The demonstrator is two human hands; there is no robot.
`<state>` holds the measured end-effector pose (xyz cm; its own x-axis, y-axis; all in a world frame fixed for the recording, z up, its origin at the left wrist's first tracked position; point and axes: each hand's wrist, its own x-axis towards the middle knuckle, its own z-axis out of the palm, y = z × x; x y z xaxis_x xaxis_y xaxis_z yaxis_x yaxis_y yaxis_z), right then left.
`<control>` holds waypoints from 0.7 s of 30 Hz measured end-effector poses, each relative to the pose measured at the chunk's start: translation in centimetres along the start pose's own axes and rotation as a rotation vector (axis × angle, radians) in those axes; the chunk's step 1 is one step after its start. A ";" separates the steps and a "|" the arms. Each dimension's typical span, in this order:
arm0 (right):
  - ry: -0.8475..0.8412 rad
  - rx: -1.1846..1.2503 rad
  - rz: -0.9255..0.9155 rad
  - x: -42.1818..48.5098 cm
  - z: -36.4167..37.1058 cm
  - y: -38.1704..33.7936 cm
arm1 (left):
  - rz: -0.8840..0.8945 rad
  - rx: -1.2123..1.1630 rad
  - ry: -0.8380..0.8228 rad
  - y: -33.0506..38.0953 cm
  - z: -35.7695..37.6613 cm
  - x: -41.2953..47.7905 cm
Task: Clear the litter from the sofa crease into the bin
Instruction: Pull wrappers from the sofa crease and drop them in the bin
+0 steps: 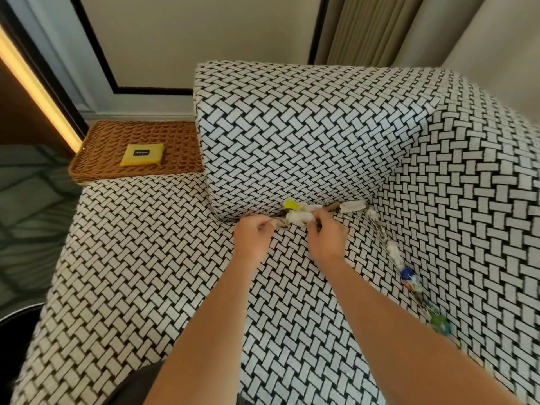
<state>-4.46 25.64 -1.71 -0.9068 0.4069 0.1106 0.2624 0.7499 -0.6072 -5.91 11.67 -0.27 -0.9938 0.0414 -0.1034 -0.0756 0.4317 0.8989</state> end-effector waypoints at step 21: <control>-0.478 0.346 0.042 -11.8 -0.1 -10.6 | -0.094 0.144 0.081 -1.3 -16.8 -11.9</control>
<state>3.47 12.95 3.53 -0.9671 0.0918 -0.2371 0.2510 0.4920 -0.8336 4.66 -4.53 6.97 -0.9867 -0.0753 -0.1440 -0.1614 0.5547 0.8162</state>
